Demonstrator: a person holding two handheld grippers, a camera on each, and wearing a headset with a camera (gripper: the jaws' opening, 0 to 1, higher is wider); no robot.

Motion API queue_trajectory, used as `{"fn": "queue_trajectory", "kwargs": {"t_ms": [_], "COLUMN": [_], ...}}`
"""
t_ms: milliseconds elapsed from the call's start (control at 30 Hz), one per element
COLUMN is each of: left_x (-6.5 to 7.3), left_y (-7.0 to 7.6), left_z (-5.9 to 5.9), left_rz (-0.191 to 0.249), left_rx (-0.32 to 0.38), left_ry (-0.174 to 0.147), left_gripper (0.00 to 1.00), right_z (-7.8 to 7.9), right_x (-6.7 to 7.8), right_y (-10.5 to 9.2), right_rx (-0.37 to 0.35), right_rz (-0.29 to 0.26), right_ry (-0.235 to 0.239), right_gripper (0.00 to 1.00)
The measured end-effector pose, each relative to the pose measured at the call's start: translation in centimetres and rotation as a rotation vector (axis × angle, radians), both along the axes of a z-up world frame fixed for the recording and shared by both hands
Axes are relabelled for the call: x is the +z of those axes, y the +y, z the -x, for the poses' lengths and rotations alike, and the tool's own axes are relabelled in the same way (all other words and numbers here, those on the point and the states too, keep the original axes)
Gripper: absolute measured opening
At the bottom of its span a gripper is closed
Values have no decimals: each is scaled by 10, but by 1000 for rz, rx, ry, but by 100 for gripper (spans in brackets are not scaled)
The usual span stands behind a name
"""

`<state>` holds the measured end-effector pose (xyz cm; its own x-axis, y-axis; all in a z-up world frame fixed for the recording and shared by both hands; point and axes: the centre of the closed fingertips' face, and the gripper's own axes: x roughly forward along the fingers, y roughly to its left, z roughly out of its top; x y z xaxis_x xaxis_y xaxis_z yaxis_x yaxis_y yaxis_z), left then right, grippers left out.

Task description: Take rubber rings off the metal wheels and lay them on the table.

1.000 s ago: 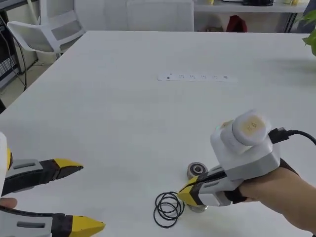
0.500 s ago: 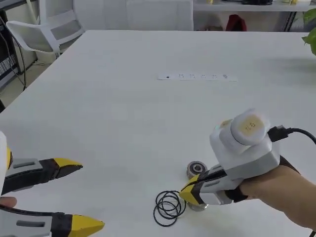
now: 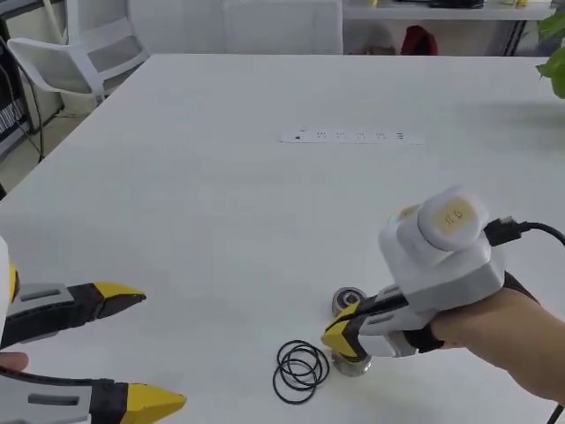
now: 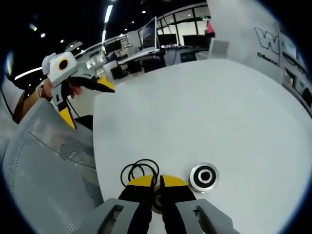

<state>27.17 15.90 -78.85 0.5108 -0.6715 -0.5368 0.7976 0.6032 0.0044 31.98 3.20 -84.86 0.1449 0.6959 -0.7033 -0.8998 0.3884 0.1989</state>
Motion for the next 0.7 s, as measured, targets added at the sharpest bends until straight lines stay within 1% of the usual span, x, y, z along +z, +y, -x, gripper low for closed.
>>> {"fn": "queue_trajectory", "kwargs": {"t_ms": [300,367,467,600,700], "left_x": [0,0,1,2,3], "left_y": [-2,-2,-3,-3,-3], "left_z": [1,1,1,1,2], "left_rz": [4,6,8,15,16], "left_rx": [-2,-2,-1,2,3], "left_ry": [0,0,-5,-10,-13], "left_gripper": [70,70,70,70,71], "right_z": [-4,-5,-6,-5,-5], "right_x": [11,14,19,22,29], "right_y": [-3,-3,-2,-1,1], "right_rx": [-26,-35,-45,-48,-55], "right_rz": [-29,-43,-60,-70,-91], "right_ry": [-9,-8,-11,-16,-18], "right_gripper": [3,4,6,7,8]}}
